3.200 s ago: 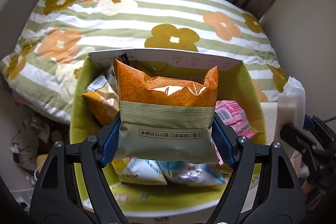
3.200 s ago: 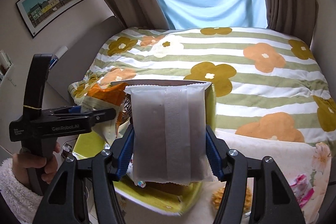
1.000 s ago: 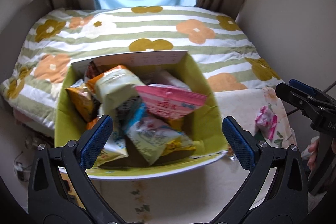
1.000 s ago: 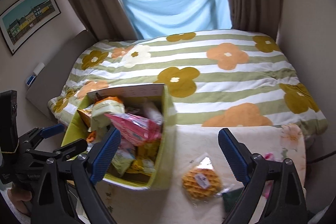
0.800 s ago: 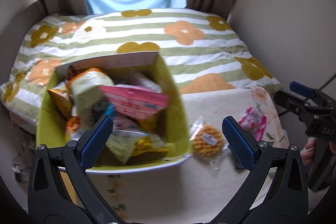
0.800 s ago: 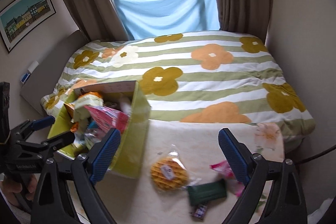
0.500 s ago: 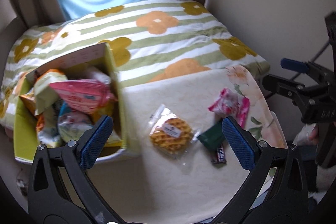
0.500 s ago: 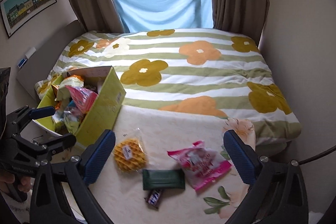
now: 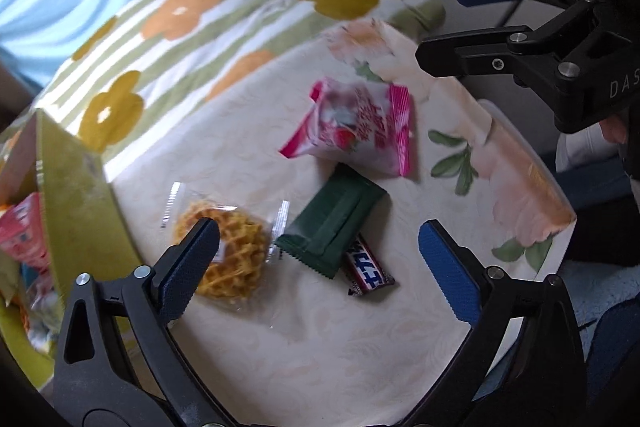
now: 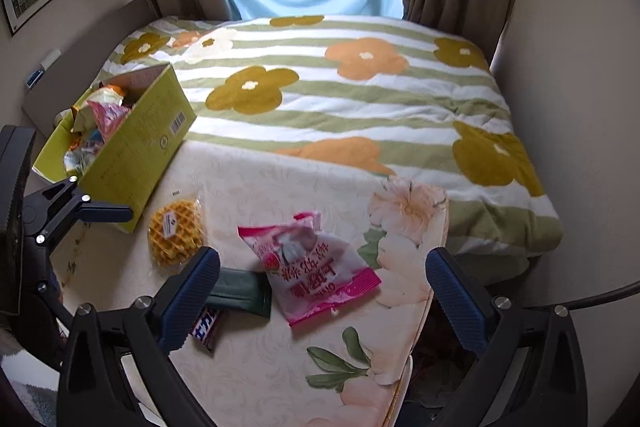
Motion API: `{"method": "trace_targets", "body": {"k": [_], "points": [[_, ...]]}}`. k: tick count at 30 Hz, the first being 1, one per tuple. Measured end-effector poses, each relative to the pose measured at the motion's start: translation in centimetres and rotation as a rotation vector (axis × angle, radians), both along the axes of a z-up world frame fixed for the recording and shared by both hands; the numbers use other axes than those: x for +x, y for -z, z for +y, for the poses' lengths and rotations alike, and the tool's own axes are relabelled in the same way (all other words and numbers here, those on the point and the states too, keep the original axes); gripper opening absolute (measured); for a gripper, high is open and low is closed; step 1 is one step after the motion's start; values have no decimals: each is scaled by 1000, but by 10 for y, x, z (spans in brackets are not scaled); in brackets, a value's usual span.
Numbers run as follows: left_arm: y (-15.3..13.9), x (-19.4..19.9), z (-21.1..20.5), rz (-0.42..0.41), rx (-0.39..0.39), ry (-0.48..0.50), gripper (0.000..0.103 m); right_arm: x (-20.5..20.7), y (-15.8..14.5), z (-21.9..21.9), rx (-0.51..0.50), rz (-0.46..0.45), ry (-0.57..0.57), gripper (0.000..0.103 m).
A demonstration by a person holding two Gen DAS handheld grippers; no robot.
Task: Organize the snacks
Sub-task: 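Grasp the green bar with the left tool while the right tool grasps the pink candy bag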
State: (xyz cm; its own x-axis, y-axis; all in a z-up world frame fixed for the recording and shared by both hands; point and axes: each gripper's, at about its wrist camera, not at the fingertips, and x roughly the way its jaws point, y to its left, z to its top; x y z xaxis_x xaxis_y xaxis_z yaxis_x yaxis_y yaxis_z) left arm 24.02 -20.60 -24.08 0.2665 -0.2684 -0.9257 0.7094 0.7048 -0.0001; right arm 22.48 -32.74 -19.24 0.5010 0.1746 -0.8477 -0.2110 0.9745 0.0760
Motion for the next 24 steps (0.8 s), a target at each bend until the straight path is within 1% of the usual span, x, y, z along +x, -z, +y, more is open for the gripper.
{"method": "trace_targets", "body": {"k": [1,3,8,10,14,20,22,24], "points": [[5,3,-3,14,6,14,96,2,8,-1,-5,12,-10,103],[17,9,-7,52,12,52,88,3,20,-3,-7,26,-29,103],[44,22,-17,113,50,161,78,9,44,-7,7,58,-44,103],[53,24,-21,127,67,207,78,12,54,-6,5,78,-50,103],[64,27,-26,161,73,257,77,16,70,-3,-9,124,-71,103],[72,35,-34,181,76,313,76,22,82,0,-7,152,-98,103],[75,37,-37,187,77,327,74,25,84,3,-7,156,-112,103],[78,40,-39,197,85,336,56,27,85,4,-12,155,-122,103]]}}
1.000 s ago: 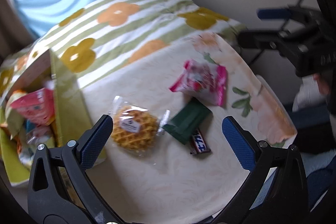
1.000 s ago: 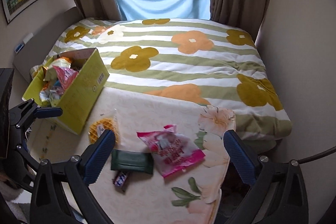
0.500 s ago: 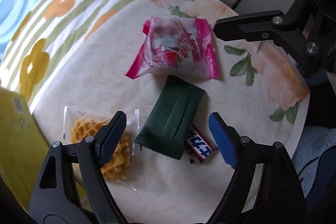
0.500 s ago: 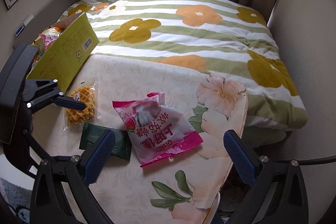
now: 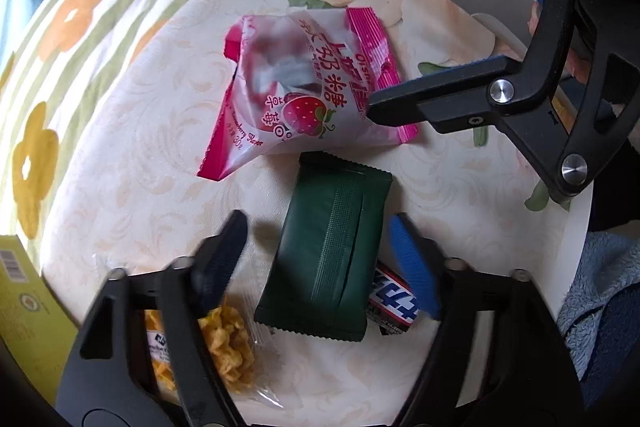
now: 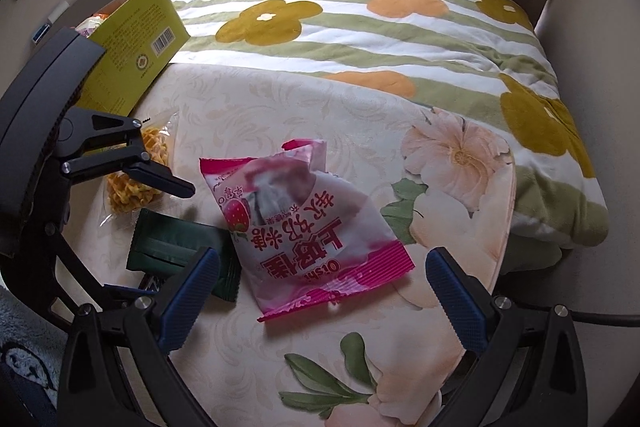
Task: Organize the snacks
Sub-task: 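Grasp the green bar with the left tool while the right tool grasps the pink candy bag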
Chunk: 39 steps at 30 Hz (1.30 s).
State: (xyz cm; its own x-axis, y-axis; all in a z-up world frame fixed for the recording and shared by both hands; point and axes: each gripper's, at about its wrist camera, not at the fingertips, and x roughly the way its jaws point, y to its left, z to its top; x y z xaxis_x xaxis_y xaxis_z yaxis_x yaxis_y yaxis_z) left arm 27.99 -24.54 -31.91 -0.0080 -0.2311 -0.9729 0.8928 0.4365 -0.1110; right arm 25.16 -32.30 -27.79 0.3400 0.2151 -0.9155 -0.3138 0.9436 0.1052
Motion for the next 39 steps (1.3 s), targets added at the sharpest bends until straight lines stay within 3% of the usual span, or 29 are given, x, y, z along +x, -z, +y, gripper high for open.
{"method": "trace_targets", "body": {"k": [3,8,25,27,29,34,39], "points": [[3,4,-4,-3,4,15,48,5,4,2,-13,8,-19,103],[3,5,1,7,-7,11,44,9,8,9,-13,8,-59,103],[-6,-2,15,6,-9,-29,43,31,41,30,-69,57,-142,102],[-7,-3,15,4,-9,-32,43,28,40,32,-95,35,-165,96],[-8,-6,15,-2,-5,-36,43,27,37,31,-92,27,-180,81],[-13,-9,13,-9,-5,-49,43,26,24,20,-62,8,-117,54],[-21,-13,8,-26,-15,-60,43,22,7,6,-56,-19,-47,48]]}}
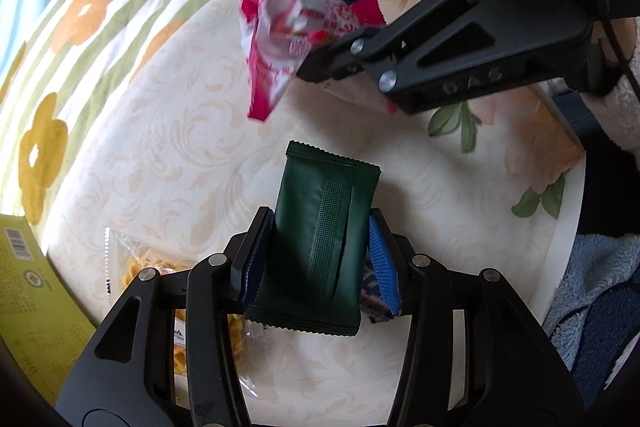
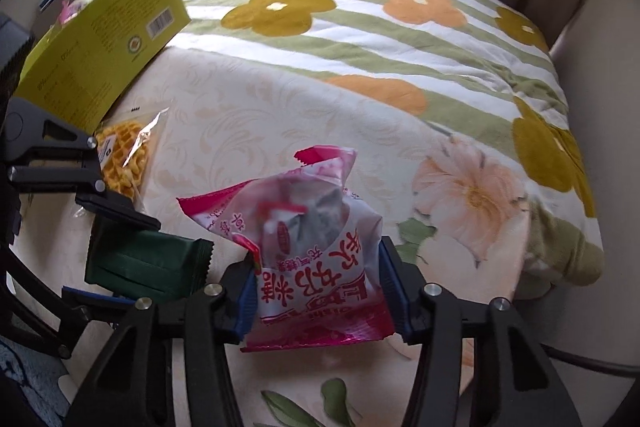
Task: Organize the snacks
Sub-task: 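Grasp the green bar with the left tool while the right tool grasps the pink candy bag, then carry the green bar and pink candy bag over the yellow box and release them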
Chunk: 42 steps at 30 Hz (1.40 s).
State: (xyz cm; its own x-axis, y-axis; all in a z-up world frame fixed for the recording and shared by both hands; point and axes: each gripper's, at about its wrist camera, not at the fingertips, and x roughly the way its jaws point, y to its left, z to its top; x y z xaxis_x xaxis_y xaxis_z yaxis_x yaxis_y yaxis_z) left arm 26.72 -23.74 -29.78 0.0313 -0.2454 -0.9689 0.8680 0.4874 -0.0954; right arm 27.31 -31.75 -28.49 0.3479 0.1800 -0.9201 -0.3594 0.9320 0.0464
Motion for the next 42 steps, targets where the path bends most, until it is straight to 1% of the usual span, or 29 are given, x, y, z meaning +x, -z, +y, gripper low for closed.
{"method": "trace_targets", "body": {"k": [3,8,15,21,25,30,34,38,42], "points": [[-8,-3,-5,-10,-12,-15,43,-6,-14,-8,10,-21,32,46],[-29,-3,-11,-28,-46,-78,43,-16,-49,-19,24,-75,74,46],[-74,5,5,-88,-125,-269,43,-25,-103,-19,51,-160,77,46],[-117,9,36,-188,-166,-442,43,-25,-142,-2,112,-212,43,46],[-146,7,67,-237,-201,-540,43,-23,-163,19,121,-255,-10,46],[-175,12,120,-284,-225,-668,43,-19,-183,57,135,-282,-66,46],[-184,17,172,-292,-249,-783,43,-18,-192,99,148,-298,-117,46],[-191,22,223,-303,-231,-852,43,-14,-196,149,168,-290,-138,46],[-190,30,271,-307,-220,-904,43,-9,-191,199,156,-288,-162,46]]}}
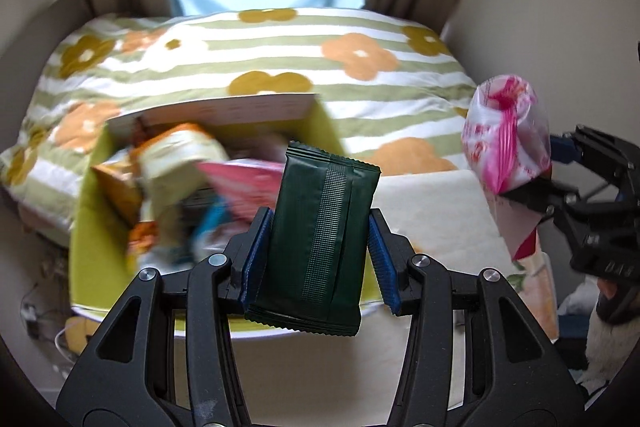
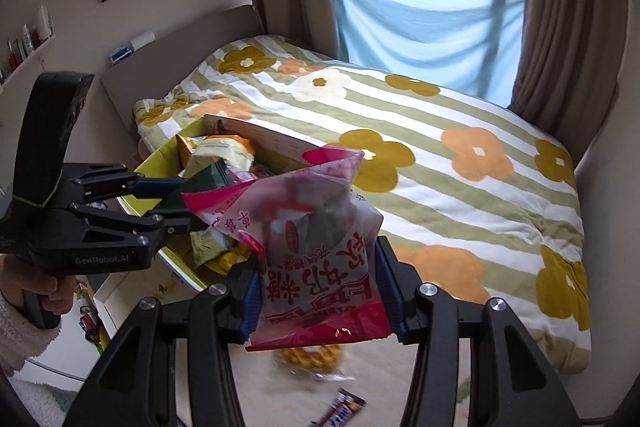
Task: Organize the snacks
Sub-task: 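Carry the green bar and pink candy bag over the yellow box and release them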
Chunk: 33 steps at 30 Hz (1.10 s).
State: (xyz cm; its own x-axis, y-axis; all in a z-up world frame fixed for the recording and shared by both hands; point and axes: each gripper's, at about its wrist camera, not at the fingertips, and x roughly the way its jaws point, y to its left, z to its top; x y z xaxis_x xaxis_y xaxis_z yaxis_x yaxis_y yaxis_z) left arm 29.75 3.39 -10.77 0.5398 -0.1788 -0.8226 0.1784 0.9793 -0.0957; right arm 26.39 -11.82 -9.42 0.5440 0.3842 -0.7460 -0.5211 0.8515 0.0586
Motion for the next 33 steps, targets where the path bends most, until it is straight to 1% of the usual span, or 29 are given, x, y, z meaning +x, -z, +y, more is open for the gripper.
{"method": "trace_targets", "body": {"k": [5,9,14,17,18,19,21,22,25,28,33], "points": [[9,11,58,16,5,-34,43,12,17,61,3,36,-3,46],[21,19,95,34,10,-35,43,20,33,94,-7,64,7,46],[44,29,124,74,34,-5,43,27,52,117,-13,108,55,46],[56,32,132,94,18,31,44,26,61,124,-20,130,93,46],[59,33,133,99,9,40,46,25,64,125,-22,140,105,46],[62,34,135,109,0,46,51,25,66,127,-25,148,114,46],[66,35,140,113,6,37,94,25,70,127,-32,167,132,46],[66,33,142,100,5,34,98,25,71,127,-36,175,138,46],[64,26,151,74,8,21,99,25,72,126,-41,177,141,46],[66,21,159,78,19,-6,99,23,74,125,-35,184,142,46],[67,16,166,88,10,-29,99,26,78,127,-33,192,153,46]]}}
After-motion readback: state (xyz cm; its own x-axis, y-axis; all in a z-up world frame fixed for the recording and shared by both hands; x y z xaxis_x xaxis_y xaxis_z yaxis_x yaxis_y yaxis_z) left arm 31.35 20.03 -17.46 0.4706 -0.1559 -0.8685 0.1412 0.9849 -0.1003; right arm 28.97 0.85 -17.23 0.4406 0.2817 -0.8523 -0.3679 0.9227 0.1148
